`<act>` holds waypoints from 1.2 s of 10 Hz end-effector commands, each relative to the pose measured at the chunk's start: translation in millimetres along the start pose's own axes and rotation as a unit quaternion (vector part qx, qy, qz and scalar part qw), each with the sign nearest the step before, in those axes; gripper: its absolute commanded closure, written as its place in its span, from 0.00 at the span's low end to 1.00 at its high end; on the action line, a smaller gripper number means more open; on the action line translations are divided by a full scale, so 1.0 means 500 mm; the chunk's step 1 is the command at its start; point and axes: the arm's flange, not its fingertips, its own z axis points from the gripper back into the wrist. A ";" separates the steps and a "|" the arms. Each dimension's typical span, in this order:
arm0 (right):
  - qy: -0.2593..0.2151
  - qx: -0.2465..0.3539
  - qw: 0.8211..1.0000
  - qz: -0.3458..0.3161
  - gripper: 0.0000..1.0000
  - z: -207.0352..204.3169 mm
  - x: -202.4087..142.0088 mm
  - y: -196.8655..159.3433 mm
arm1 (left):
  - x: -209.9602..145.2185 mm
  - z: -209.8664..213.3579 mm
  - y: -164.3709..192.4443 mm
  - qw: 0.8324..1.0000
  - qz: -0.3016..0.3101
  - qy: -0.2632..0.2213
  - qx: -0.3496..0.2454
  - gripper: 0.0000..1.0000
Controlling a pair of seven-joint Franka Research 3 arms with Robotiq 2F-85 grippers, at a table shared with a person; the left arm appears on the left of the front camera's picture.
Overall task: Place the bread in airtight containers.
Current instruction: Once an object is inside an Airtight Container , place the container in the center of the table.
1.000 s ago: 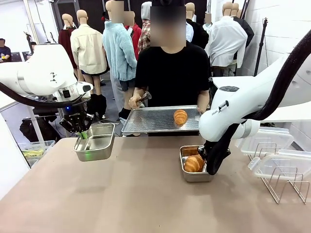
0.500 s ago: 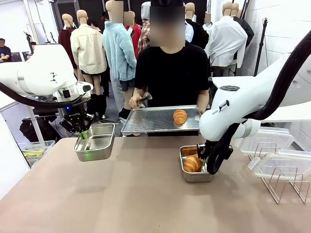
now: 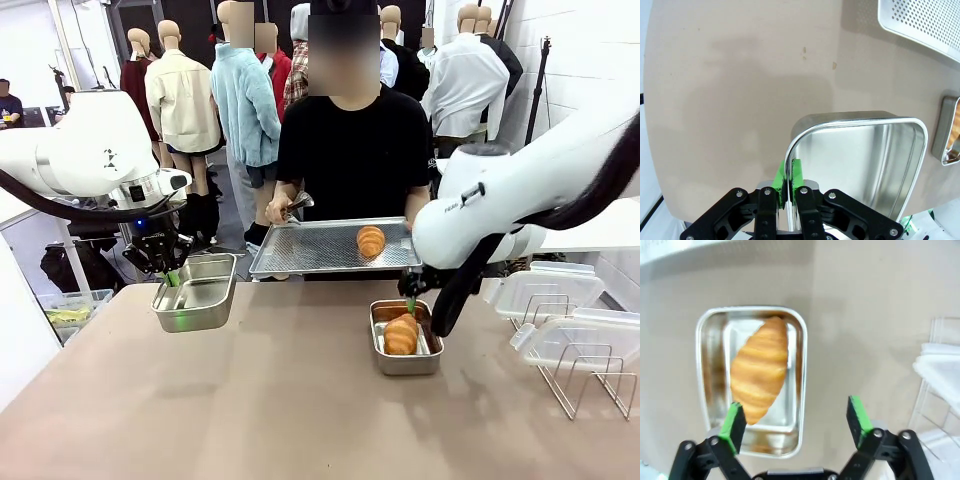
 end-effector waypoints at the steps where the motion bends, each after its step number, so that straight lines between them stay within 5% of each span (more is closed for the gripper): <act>1: -0.030 -0.028 0.999 0.008 0.00 0.090 -0.016 -0.024 | -0.002 0.004 0.001 1.000 -0.003 -0.003 0.005 1.00; 3: -0.032 -0.048 0.998 -0.006 0.00 0.175 -0.017 -0.073 | -0.002 0.004 0.001 1.000 -0.003 -0.003 0.005 1.00; 6: 0.008 -0.090 0.996 -0.002 0.00 0.285 -0.047 -0.272 | -0.002 0.004 0.001 1.000 -0.003 -0.003 0.005 1.00; 9: 0.008 -0.073 0.997 0.005 0.00 0.316 -0.134 -0.470 | -0.002 0.004 0.001 1.000 -0.003 -0.003 0.005 1.00; 12: 0.002 -0.037 0.999 0.002 0.00 0.313 -0.206 -0.555 | -0.002 0.004 0.001 1.000 -0.003 -0.003 0.005 1.00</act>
